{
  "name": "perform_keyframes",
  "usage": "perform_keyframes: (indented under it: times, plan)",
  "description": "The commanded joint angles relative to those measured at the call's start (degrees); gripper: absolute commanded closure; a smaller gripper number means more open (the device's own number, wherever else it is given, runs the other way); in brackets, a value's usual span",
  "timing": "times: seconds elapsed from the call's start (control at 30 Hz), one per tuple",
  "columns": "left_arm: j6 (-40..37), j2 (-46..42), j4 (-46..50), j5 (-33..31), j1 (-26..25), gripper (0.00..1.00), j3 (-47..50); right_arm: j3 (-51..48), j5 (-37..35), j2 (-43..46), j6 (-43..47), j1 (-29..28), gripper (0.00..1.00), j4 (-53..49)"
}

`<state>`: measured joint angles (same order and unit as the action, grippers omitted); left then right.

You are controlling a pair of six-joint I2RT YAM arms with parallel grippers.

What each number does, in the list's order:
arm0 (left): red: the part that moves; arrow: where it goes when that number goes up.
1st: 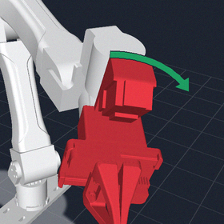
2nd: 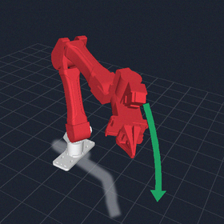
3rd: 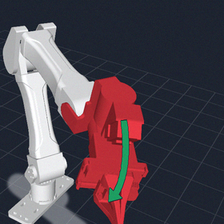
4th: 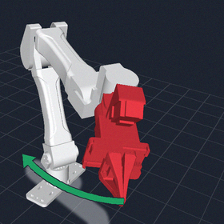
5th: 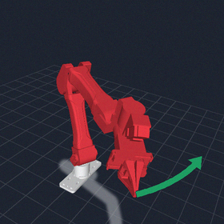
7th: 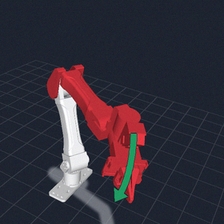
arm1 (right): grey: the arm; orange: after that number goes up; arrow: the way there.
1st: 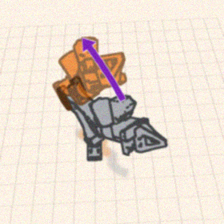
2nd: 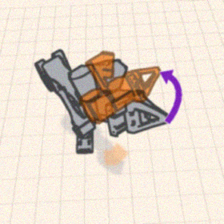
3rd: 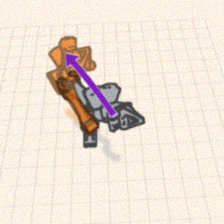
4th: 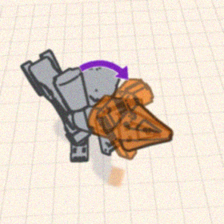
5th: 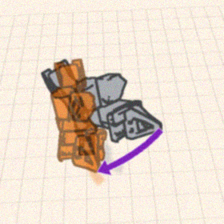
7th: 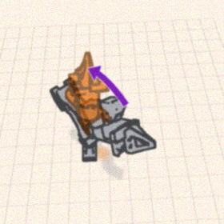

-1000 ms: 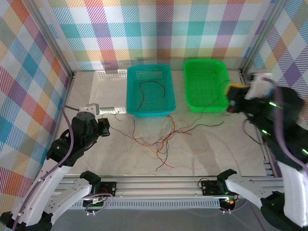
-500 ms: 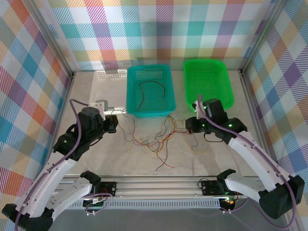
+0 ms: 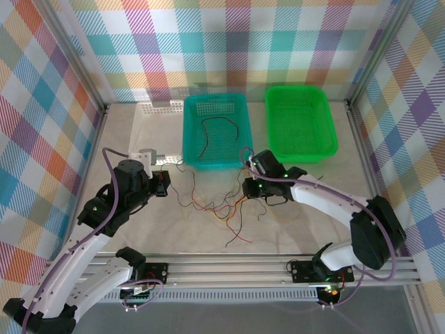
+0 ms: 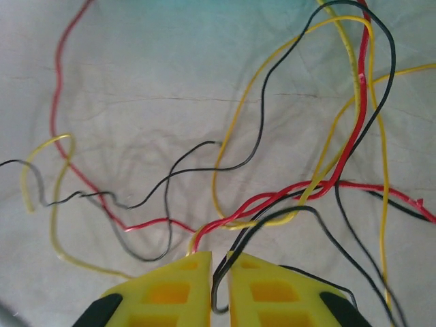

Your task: Untangle the cables

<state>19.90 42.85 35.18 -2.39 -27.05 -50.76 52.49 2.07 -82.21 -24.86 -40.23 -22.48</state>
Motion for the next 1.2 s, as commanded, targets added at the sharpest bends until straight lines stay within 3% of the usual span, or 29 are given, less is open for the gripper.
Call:
perform_keyframes:
  times: [0.0,0.2,0.37,0.63,0.83,1.17]
  plan:
    - [-0.9,-0.8,-1.1,0.5,0.8,1.0,0.7,3.1,-4.8,-2.6,-0.9,-1.8,0.83,3.4]
    - [-1.1,-1.2,-1.0,0.5,0.8,1.0,0.8,6.4,-7.3,-9.2,-1.5,-2.1,0.73,3.6]
    - [-1.2,-1.3,-0.9,0.5,0.8,1.0,0.9,7.9,-7.1,-13.4,-2.1,-2.3,0.72,3.6]
    - [-1.3,-1.2,-0.9,0.5,0.8,1.0,1.0,9.2,-9.7,-17.3,-2.6,-2.3,0.69,2.4]
    - [-1.4,-1.3,-0.8,0.4,0.8,1.0,1.0,8.9,-10.5,-17.8,-2.3,-2.3,0.61,2.4]
    - [-1.4,-1.2,-0.8,0.4,0.8,1.0,1.1,9.9,-11.4,-22.5,-4.0,-3.2,0.62,4.0]
